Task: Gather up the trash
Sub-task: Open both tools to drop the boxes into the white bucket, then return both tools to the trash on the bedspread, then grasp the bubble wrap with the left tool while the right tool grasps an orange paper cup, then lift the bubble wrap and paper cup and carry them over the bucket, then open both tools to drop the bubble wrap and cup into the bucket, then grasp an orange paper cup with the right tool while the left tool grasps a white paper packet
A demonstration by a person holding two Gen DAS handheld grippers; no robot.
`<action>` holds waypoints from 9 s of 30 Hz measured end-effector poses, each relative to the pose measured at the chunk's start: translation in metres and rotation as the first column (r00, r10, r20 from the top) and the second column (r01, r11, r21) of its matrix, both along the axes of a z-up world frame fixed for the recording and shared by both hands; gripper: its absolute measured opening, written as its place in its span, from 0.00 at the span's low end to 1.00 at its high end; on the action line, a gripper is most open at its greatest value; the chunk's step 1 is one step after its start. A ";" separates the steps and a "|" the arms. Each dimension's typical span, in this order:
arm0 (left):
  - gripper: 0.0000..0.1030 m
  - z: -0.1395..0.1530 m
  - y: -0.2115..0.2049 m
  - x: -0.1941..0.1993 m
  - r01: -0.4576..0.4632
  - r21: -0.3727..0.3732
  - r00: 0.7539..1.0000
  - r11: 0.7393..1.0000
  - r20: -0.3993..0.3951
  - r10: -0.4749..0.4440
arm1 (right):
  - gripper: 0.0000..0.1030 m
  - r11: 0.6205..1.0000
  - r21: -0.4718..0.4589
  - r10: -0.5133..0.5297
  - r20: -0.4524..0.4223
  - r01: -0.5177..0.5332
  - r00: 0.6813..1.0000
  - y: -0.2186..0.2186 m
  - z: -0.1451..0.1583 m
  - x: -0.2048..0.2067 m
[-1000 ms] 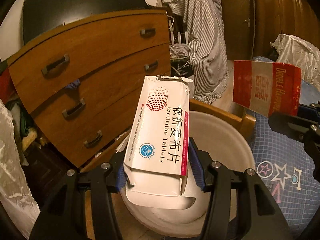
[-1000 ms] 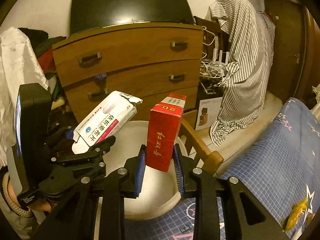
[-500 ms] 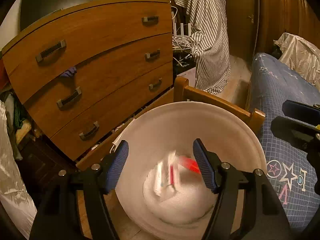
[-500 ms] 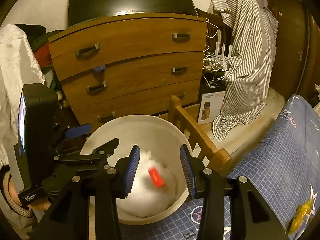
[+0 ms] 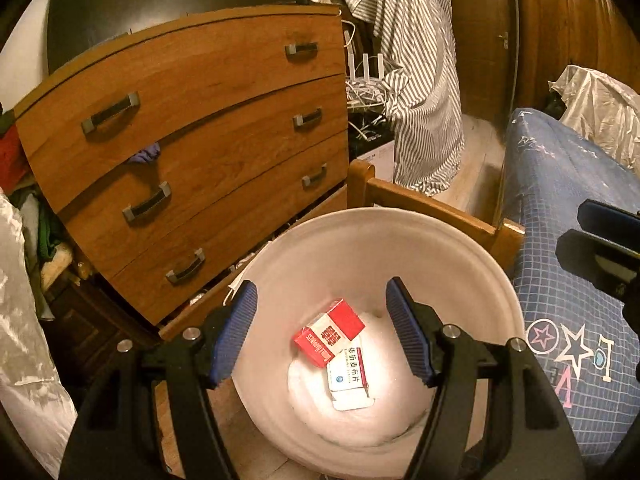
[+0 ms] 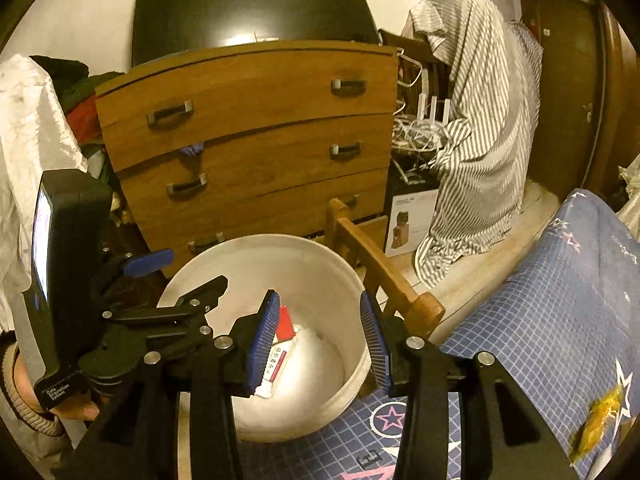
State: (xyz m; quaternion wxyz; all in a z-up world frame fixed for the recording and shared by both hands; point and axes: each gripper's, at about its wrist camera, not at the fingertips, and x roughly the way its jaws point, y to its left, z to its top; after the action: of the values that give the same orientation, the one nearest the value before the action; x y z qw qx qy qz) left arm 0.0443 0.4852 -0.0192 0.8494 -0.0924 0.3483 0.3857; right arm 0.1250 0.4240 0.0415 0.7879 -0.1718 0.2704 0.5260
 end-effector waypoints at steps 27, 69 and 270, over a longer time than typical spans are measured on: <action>0.82 0.015 -0.233 0.039 0.293 0.166 0.933 0.941 0.164 -0.320 | 0.62 0.817 0.328 -0.568 0.317 0.474 0.760 -0.345 -0.006 -0.045; 0.87 -0.072 -0.392 0.218 0.636 -0.178 0.767 0.751 0.043 -0.640 | 0.95 0.530 0.031 -0.844 -0.082 0.847 0.531 -0.680 -0.135 0.144; 0.78 -0.040 -0.404 0.146 0.670 -0.041 0.742 0.741 0.049 -0.668 | 0.92 0.405 0.101 -0.857 -0.305 0.909 0.416 -0.661 -0.122 0.204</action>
State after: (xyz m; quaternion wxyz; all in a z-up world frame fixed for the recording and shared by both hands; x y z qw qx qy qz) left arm 0.1902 0.0813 -0.0596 0.9335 0.0090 0.3557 0.0441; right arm 0.3289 -0.2365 -0.0809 0.9284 0.1542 0.3304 0.0713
